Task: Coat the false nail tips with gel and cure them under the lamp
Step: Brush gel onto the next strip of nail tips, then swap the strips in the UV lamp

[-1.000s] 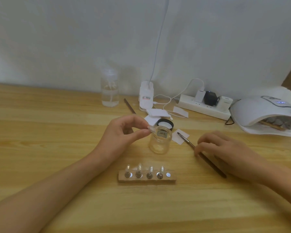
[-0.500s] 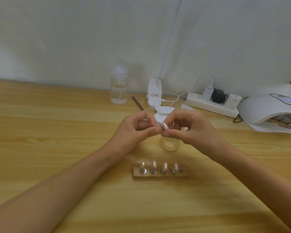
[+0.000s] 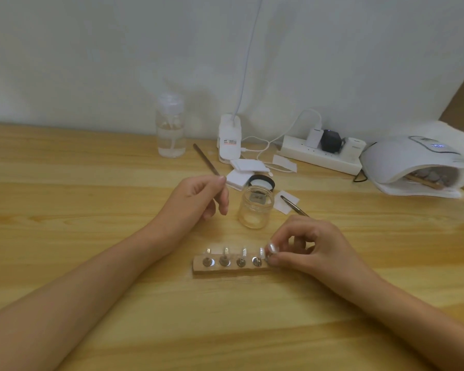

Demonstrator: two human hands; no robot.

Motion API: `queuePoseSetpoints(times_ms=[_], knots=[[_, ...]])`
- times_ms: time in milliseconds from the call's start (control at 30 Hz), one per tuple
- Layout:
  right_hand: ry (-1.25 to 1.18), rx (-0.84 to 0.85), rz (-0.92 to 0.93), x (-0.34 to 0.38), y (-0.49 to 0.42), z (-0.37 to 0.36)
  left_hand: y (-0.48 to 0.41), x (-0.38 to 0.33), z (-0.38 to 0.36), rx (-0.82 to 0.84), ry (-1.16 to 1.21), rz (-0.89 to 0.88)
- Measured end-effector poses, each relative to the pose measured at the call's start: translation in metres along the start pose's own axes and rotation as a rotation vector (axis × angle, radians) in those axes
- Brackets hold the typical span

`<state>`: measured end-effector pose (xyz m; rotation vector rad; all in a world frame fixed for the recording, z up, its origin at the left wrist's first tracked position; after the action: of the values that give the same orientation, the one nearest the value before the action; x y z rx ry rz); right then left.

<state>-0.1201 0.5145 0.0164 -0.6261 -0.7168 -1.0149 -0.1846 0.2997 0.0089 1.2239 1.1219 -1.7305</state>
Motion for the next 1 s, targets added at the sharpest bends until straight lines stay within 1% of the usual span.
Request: queuePoseSetpoints(times_ms=[100,200,300,367,433,467,500,533,600,633,700,767,867,933,1000], knots=[[0.029,0.055,-0.043,0.000,0.000,0.001,-0.001,0.000,0.001,-0.016,0.014,-0.008],[0.218,0.118,-0.042,0.003,0.001,0.001,0.001,-0.002,0.001,-0.072,0.028,-0.013],[0.287,0.078,-0.009,0.007,0.007,0.006,0.007,-0.016,0.001,-0.131,0.025,-0.032],[0.264,0.035,-0.004,0.003,0.020,0.021,0.013,-0.034,-0.001,-0.130,-0.026,-0.101],[0.214,-0.030,-0.030,-0.006,0.039,0.052,0.017,-0.058,-0.015,-0.059,-0.082,-0.208],[0.201,-0.069,-0.050,-0.012,0.049,0.070,0.016,-0.068,-0.028,0.012,-0.128,-0.233],[0.196,-0.108,-0.066,-0.019,0.059,0.089,0.013,-0.074,-0.046,0.098,-0.209,-0.221],[0.195,-0.146,-0.081,-0.027,0.067,0.107,0.007,-0.077,-0.068,0.187,-0.337,-0.180],[0.199,-0.211,-0.119,-0.045,0.079,0.142,-0.013,-0.078,-0.117,0.367,-0.679,-0.127],[0.210,-0.234,-0.141,-0.056,0.081,0.157,-0.029,-0.077,-0.140,0.425,-0.811,-0.122],[0.248,-0.271,-0.196,-0.083,0.083,0.185,-0.066,-0.072,-0.179,0.444,-0.963,-0.136],[0.269,-0.316,-0.272,-0.113,0.082,0.211,-0.103,-0.058,-0.210,0.440,-1.040,-0.095],[0.313,-0.340,-0.346,-0.152,0.075,0.241,-0.144,-0.032,-0.245,0.464,-1.013,0.032],[0.327,-0.341,-0.377,-0.171,0.069,0.253,-0.163,-0.020,-0.258,0.427,-0.962,0.048],[0.287,-0.303,-0.370,-0.186,0.064,0.265,-0.177,-0.011,-0.262,0.375,-0.890,0.035]])
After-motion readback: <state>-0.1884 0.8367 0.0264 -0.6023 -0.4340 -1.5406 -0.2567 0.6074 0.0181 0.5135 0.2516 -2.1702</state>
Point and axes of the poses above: each hand's wrist, its own y-axis away from the middle knuckle, its own z-axis out of the back of the hand, x = y × z, the point moved 3 cm from there along -y, towards the middle knuckle, and after that the axes turned 5 degrees about x, right-handed, at the moved point
